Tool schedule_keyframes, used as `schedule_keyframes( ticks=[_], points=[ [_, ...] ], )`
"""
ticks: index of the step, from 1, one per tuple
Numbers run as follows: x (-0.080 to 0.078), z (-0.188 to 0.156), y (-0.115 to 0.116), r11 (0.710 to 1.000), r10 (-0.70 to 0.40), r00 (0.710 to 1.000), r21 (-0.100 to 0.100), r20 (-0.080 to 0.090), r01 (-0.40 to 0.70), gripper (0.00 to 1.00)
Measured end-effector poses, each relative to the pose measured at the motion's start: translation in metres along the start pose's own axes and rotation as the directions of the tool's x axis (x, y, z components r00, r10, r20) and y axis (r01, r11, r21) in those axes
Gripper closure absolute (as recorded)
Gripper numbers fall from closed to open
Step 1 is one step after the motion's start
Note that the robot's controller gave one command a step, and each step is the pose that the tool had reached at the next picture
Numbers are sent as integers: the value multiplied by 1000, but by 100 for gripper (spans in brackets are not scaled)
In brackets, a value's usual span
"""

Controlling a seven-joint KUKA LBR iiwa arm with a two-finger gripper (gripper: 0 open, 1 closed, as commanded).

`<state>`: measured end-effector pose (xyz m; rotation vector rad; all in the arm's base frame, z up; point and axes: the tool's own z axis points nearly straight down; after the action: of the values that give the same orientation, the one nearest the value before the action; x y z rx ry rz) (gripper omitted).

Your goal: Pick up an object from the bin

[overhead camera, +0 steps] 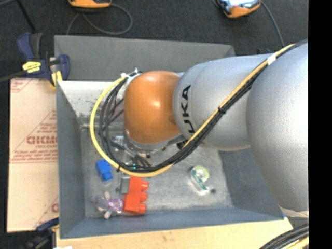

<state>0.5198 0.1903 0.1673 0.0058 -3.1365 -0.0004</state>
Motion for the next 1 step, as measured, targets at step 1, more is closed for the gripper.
schedule_keyframes(
  ticks=[1],
  points=[
    [39, 94, 19, 967, -256, 966, 0, 31, 256, 0]
  ],
)
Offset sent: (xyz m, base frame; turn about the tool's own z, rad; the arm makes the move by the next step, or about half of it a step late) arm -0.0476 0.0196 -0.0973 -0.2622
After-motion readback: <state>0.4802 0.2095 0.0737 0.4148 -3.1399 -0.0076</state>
